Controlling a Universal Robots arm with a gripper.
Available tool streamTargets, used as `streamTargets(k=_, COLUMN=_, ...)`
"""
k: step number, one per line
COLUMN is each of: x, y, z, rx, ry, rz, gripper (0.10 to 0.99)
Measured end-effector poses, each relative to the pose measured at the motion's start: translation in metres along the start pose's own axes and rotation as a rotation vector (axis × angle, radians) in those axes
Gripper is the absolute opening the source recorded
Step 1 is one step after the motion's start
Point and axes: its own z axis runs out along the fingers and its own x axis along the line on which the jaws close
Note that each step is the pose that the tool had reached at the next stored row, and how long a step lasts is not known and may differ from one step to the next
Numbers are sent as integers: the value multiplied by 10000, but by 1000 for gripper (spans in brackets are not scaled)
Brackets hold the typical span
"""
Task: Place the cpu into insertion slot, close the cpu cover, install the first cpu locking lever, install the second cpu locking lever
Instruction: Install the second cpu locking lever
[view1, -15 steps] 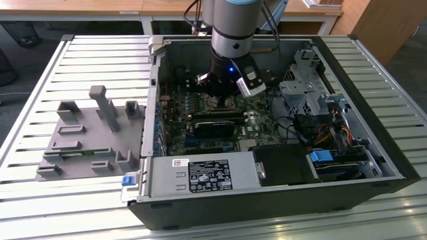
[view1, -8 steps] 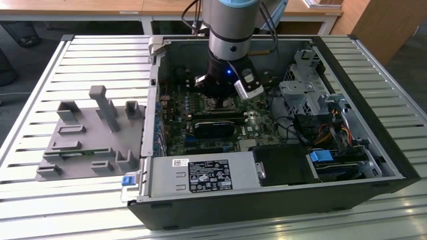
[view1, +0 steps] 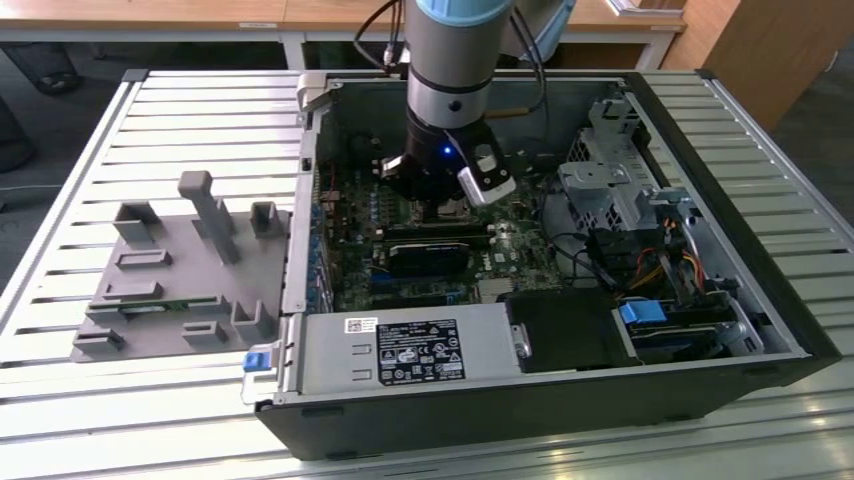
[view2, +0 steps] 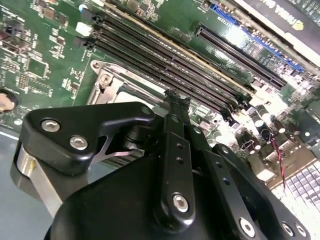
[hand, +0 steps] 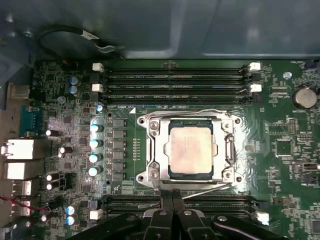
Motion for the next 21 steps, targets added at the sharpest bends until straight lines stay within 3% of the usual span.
streamTargets(k=3, x=5, y=-6, z=48, rx=-56, ry=1, rz=-3, gripper=106)
streamTargets(k=6, x=9, y=-16, z=70, rx=-280, ry=7, rz=-5, gripper=106)
streamTargets(k=10, x=20, y=-86, z=80, rx=-549, ry=11, rz=-9, gripper=106)
streamTargets(k=21, x=137, y=-141, z=113, rx=-1004, ry=25, rz=-101, gripper=106)
